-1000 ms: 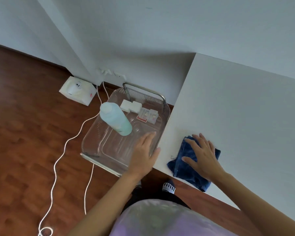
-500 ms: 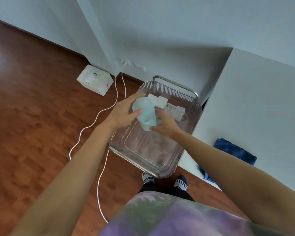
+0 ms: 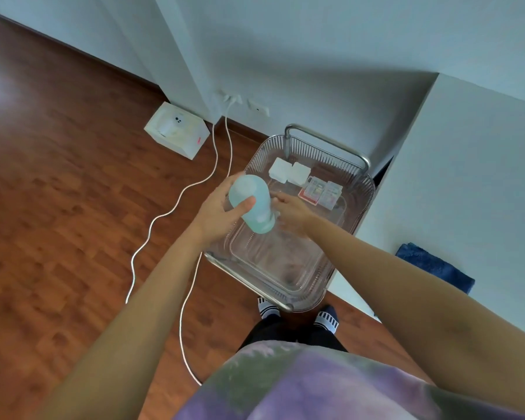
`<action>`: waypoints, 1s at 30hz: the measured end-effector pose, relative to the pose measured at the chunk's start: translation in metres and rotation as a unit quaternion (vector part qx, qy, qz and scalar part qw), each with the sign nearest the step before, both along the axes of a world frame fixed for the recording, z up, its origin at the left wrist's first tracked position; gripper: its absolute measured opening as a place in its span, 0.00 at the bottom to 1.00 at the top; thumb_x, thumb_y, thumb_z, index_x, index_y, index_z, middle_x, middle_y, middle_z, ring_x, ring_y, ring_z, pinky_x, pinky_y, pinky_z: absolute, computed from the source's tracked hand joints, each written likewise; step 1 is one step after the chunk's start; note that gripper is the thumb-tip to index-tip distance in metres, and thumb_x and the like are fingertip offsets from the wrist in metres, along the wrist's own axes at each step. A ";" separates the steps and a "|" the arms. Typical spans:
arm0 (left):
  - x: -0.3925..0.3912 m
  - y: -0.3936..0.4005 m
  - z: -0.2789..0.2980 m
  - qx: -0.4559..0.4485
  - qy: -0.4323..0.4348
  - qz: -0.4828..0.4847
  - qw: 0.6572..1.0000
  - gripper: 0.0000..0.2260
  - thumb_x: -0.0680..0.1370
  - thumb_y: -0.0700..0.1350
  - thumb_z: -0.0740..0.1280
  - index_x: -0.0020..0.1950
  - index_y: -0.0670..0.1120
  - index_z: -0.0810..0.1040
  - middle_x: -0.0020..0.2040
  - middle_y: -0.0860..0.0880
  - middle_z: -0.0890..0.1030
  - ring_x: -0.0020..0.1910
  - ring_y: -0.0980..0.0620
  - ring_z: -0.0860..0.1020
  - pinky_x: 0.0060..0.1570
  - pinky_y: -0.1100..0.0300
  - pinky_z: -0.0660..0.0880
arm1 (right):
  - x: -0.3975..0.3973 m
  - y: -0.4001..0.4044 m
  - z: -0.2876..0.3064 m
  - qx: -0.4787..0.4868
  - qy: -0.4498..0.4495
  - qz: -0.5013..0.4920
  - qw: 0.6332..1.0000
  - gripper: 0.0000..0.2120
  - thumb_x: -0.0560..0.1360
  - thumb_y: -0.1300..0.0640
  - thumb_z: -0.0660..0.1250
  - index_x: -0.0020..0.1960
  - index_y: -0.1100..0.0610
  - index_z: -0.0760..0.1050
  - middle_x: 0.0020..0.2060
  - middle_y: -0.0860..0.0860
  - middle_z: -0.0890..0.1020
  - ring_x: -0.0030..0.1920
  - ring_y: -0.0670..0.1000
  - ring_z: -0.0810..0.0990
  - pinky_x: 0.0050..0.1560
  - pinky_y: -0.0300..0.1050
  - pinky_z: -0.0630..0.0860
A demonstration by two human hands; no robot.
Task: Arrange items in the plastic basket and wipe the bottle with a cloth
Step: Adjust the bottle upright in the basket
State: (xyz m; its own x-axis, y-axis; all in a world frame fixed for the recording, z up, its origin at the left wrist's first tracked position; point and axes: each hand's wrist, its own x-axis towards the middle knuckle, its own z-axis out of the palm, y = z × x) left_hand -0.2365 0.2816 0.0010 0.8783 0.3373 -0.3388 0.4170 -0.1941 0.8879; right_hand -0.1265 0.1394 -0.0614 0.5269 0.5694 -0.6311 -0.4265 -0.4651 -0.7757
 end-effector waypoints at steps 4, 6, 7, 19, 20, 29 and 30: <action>-0.013 -0.006 -0.002 0.039 -0.007 0.028 0.999 0.20 0.74 0.54 0.73 0.65 0.58 0.73 0.59 0.63 0.75 0.60 0.49 0.79 0.55 0.57 0.81 | -0.008 0.003 -0.011 0.005 0.026 -0.024 0.999 0.18 0.83 0.57 0.54 0.71 0.54 0.70 0.65 0.54 0.75 0.62 0.55 0.75 0.57 0.53 0.79; -0.024 -0.006 -0.003 0.047 -0.002 0.041 0.998 0.20 0.74 0.55 0.73 0.64 0.58 0.73 0.59 0.60 0.76 0.58 0.49 0.80 0.52 0.59 0.81 | -0.012 0.005 -0.014 0.002 0.016 0.005 1.000 0.18 0.82 0.57 0.55 0.70 0.54 0.71 0.64 0.54 0.76 0.60 0.55 0.76 0.57 0.54 0.79; -0.031 -0.005 -0.002 0.047 0.002 0.048 0.998 0.20 0.74 0.55 0.73 0.64 0.58 0.74 0.58 0.61 0.77 0.56 0.51 0.81 0.49 0.62 0.81 | -0.014 0.007 -0.015 0.002 0.018 0.018 1.000 0.18 0.82 0.57 0.55 0.70 0.53 0.72 0.62 0.54 0.77 0.54 0.54 0.77 0.52 0.51 0.80; -0.073 0.021 0.018 -0.035 0.052 0.018 0.998 0.21 0.74 0.35 0.73 0.65 0.49 0.75 0.56 0.61 0.80 0.52 0.60 0.81 0.50 0.67 0.78 | -0.054 0.017 -0.023 -0.016 -0.001 0.075 0.997 0.15 0.79 0.57 0.61 0.65 0.54 0.73 0.57 0.56 0.76 0.44 0.55 0.80 0.54 0.58 0.80; -0.073 0.022 0.019 -0.037 0.057 0.012 0.998 0.21 0.73 0.34 0.73 0.64 0.47 0.76 0.55 0.63 0.80 0.51 0.62 0.81 0.49 0.67 0.78 | -0.057 0.017 -0.024 -0.020 -0.003 0.081 0.997 0.14 0.79 0.57 0.62 0.64 0.54 0.72 0.57 0.57 0.77 0.42 0.55 0.80 0.54 0.58 0.80; -0.072 0.023 0.023 -0.006 0.095 -0.017 0.995 0.23 0.72 0.36 0.75 0.60 0.58 0.77 0.59 0.61 0.75 0.60 0.53 0.75 0.50 0.63 0.80 | -0.068 0.010 -0.026 -0.021 -0.017 0.108 0.994 0.14 0.79 0.54 0.62 0.65 0.51 0.69 0.53 0.53 0.74 0.50 0.53 0.74 0.56 0.53 0.77; -0.072 0.021 0.023 -0.005 0.091 -0.015 0.996 0.25 0.71 0.37 0.76 0.61 0.59 0.76 0.61 0.58 0.74 0.62 0.51 0.74 0.50 0.63 0.79 | -0.067 0.008 -0.023 -0.023 -0.021 0.116 0.993 0.15 0.79 0.55 0.61 0.66 0.52 0.69 0.54 0.52 0.74 0.51 0.52 0.73 0.56 0.52 0.75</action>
State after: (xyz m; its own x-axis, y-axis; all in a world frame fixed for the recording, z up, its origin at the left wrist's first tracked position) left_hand -0.3082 0.3026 0.0241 0.8113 0.3087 -0.4965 0.5658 -0.2004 0.7998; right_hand -0.1931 0.1474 -0.0848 0.4105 0.6499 -0.6396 -0.2717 -0.5824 -0.7662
